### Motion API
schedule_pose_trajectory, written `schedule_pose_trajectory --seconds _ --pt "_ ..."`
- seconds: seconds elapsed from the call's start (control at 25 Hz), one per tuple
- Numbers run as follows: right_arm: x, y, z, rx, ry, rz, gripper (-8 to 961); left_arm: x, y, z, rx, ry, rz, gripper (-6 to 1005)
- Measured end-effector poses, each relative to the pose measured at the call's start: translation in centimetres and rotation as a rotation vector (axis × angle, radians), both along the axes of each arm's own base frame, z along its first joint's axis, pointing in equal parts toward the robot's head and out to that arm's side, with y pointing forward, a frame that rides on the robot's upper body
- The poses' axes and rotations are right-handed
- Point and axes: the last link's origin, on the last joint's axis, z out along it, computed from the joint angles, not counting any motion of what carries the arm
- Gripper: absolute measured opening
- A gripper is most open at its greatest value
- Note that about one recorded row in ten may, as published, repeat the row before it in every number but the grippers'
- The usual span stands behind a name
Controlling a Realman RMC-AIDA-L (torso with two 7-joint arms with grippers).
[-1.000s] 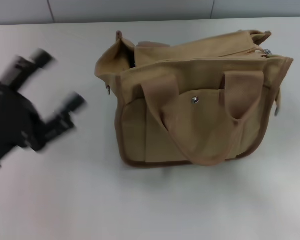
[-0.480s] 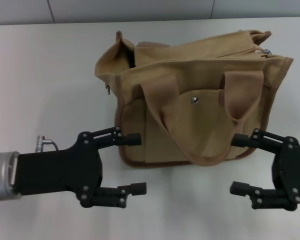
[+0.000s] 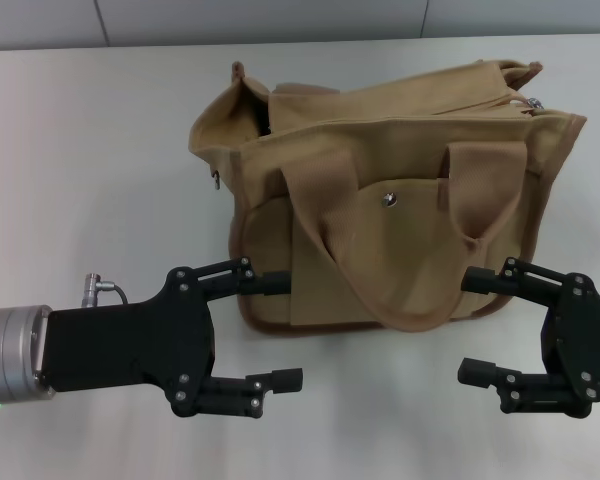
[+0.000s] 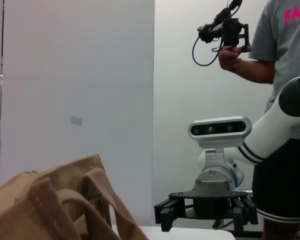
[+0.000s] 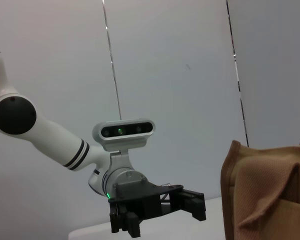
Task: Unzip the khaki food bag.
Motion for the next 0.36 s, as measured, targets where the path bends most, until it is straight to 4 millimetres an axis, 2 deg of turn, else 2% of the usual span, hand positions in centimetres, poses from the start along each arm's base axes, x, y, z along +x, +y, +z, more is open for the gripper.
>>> schedule_pose_trajectory --seconds 0.36 --pt "0.06 0.07 0.18 0.015 0.005 -0.005 852 0.05 0.09 0.06 0.006 -0.002 -0.002 846"
